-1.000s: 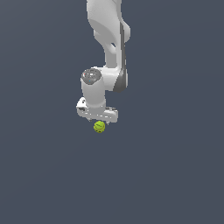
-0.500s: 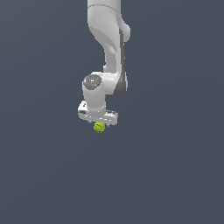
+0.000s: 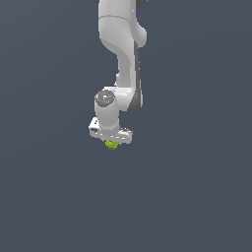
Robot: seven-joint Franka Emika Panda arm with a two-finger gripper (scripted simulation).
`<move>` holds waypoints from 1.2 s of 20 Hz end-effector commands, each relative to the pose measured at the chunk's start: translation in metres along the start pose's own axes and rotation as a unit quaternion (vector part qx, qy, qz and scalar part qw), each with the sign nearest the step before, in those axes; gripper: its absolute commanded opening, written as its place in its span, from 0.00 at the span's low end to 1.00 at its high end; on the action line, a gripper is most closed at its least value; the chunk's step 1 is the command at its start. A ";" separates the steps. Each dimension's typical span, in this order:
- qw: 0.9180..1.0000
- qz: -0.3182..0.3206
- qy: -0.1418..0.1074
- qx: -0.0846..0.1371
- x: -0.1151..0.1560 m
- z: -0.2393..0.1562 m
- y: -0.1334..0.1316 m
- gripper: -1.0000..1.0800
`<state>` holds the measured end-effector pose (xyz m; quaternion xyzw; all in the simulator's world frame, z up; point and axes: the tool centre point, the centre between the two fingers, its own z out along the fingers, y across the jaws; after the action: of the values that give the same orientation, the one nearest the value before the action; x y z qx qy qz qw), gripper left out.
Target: Pick up the object and move it to a goal position.
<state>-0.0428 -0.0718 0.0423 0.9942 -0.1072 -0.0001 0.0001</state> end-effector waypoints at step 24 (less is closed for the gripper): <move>1.000 0.000 0.000 0.000 0.040 -0.023 -0.008 0.00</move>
<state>-0.0092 -0.0721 0.0604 0.9942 -0.1072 -0.0007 -0.0001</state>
